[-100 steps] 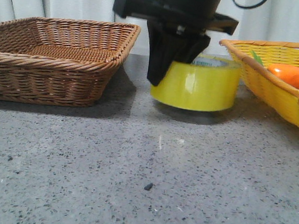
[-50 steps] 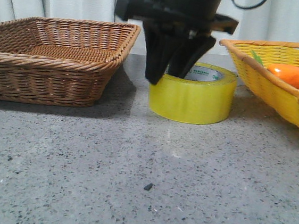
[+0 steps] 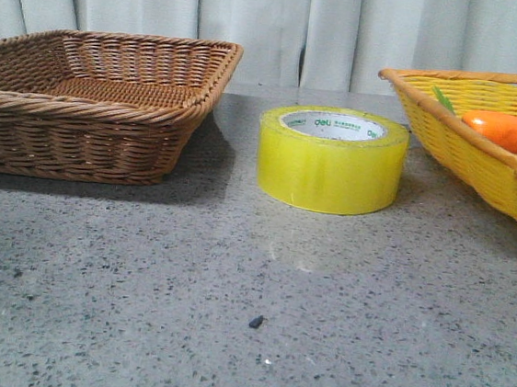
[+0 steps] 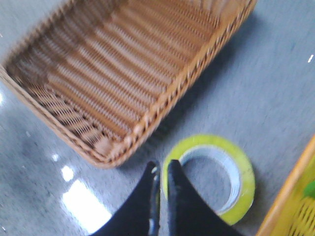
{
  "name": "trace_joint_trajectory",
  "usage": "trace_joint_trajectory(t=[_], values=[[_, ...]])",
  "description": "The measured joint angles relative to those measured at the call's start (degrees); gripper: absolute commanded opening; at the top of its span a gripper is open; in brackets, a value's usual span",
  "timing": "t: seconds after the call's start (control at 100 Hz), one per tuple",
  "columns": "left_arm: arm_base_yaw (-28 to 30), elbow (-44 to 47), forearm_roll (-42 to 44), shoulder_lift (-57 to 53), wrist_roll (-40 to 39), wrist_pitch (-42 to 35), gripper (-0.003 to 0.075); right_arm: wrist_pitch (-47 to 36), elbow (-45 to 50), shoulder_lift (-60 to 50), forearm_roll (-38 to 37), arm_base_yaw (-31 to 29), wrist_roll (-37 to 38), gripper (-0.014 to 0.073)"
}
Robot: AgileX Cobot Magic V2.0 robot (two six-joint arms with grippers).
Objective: Transfer tape with both arms
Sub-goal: 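Open the right gripper and withdraw it upward, then lower the left gripper onto the tape roll and grasp its rim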
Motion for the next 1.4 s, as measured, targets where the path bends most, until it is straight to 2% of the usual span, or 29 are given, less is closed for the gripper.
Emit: trace_joint_trajectory(t=[0.23, 0.47, 0.57, 0.75, 0.95, 1.4], values=[[-9.29, -11.11, 0.00, 15.59, 0.57, 1.44, 0.0302, -7.66, 5.98, -13.28, -0.08, 0.00, 0.00, -0.0056], [-17.61, -22.88, 0.00, 32.10, 2.25, 3.64, 0.0302, -19.88, 20.46, -26.71, -1.56, 0.00, 0.00, -0.0056], [-19.86, -26.91, 0.00, 37.95, 3.01, 5.12, 0.0302, -21.94, 25.35, -31.33, -1.69, 0.00, 0.00, -0.0056], [-22.65, -33.83, 0.10, 47.84, 5.84, 8.66, 0.0304, -22.13, 30.25, -36.10, -1.69, 0.00, 0.00, -0.0056], [-23.90, -40.41, 0.10, 56.54, 7.76, 12.53, 0.0304, -22.13, 31.20, -37.85, -1.79, 0.00, 0.00, -0.0056], [-24.03, -45.11, 1.91, 67.81, 9.71, 14.30, 0.0304, -21.77, 31.20, -38.22, -1.79, 0.00, 0.00, -0.0056]])
